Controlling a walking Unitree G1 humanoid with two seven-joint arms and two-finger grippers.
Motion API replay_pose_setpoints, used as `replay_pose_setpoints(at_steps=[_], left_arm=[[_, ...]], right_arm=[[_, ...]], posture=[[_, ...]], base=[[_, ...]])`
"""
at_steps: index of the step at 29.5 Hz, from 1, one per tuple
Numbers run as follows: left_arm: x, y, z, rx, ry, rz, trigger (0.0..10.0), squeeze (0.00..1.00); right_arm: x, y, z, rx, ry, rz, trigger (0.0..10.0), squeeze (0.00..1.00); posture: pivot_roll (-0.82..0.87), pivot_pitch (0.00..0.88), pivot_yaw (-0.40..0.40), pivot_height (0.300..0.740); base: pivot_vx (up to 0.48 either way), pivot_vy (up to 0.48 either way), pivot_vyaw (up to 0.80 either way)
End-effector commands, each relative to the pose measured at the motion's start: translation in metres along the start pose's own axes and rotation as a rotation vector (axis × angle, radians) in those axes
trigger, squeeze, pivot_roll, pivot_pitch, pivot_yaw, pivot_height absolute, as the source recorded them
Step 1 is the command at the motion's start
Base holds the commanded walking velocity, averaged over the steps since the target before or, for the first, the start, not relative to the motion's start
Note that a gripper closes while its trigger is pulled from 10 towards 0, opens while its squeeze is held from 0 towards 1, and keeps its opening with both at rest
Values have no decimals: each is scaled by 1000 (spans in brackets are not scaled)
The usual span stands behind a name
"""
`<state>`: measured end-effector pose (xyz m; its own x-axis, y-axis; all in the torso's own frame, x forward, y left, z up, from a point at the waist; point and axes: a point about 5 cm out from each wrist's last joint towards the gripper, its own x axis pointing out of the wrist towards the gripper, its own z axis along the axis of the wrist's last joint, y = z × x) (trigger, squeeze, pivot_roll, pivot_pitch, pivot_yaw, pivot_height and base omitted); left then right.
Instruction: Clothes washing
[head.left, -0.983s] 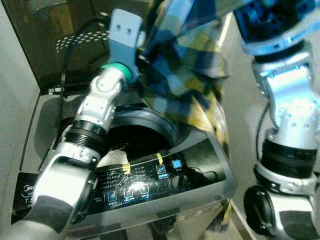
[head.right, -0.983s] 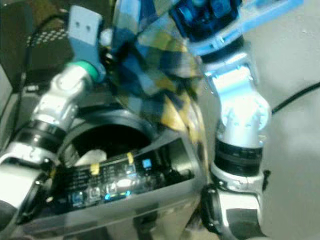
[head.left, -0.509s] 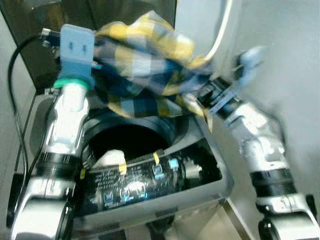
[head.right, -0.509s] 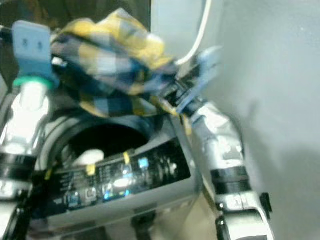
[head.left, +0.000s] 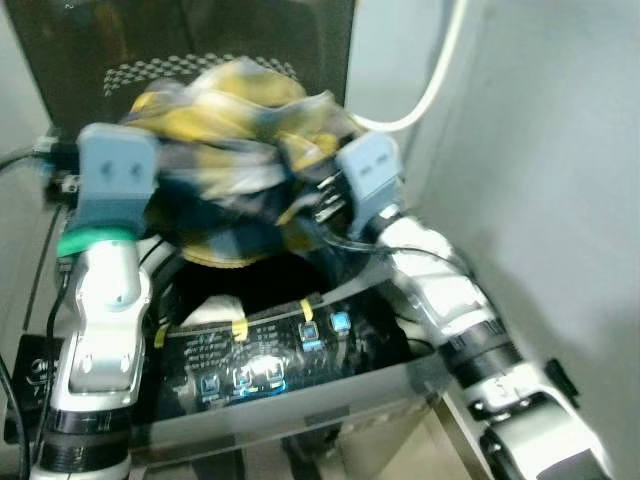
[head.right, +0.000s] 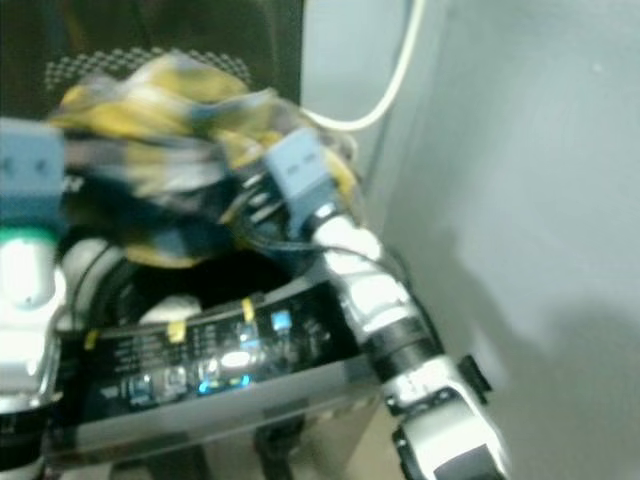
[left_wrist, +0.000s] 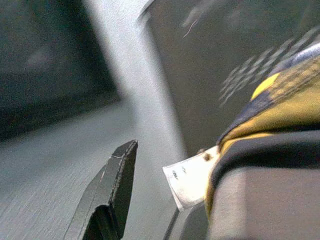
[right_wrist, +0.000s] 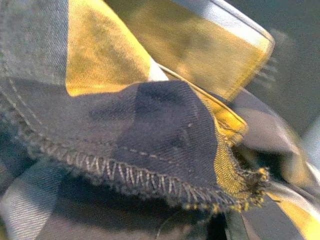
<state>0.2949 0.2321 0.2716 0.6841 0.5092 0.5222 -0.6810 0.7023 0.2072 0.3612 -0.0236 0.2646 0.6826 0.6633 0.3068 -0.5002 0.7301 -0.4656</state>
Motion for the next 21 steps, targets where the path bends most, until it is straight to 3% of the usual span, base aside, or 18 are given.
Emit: replay_pose_setpoints(at_steps=[1, 2, 3, 7, 8, 9, 10, 13, 14, 16, 21], left_arm=[[3, 22, -4, 20, 31, 123, 10000, 0], [3, 22, -4, 20, 31, 123, 10000, 0], [1, 20, -7, 21, 41, 91, 10000, 0], [1, 20, -7, 21, 41, 91, 10000, 0], [-2, 8, -5, 0, 18, -21, 10000, 0], [-2, 8, -5, 0, 18, -21, 10000, 0], [-9, -4, 5, -24, -37, -142, 10000, 0], [-9, -4, 5, -24, -37, -142, 10000, 0], [-16, -10, 12, -34, -69, -214, 10000, 0], [-16, -10, 12, -34, -69, -214, 10000, 0], [-18, 0, 8, -5, 3, -127, 10000, 0]], right_arm=[[1, 21, -1, -32, -15, 103, 10000, 0], [1, 21, -1, -32, -15, 103, 10000, 0], [1, 38, -3, -46, -9, 176, 10000, 0], [1, 38, -3, -46, -9, 176, 10000, 0], [-1, 57, -8, -101, 19, 275, 10000, 0], [-1, 57, -8, -101, 19, 275, 10000, 0], [-5, 65, -15, -146, 32, 321, 10000, 0], [-5, 65, -15, -146, 32, 321, 10000, 0], [-8, 64, -18, -164, 37, 338, 10000, 0], [-8, 64, -18, -164, 37, 338, 10000, 0], [-12, 51, -17, -161, 23, 361, 10000, 0]], posture=[[134, 84, 3, 740], [134, 84, 3, 740], [136, 86, 2, 740], [136, 86, 2, 740], [134, 89, 3, 740], [134, 89, 3, 740], [132, 99, 4, 740], [132, 99, 4, 740], [130, 101, 5, 740], [130, 101, 5, 740], [129, 104, 8, 740]], base=[[0, 0, 0], [0, 0, 0], [0, 0, 0], [0, 0, 0], [0, 0, 0], [0, 0, 0], [0, 0, 0], [0, 0, 0], [0, 0, 0], [0, 0, 0], [0, 0, 0]])
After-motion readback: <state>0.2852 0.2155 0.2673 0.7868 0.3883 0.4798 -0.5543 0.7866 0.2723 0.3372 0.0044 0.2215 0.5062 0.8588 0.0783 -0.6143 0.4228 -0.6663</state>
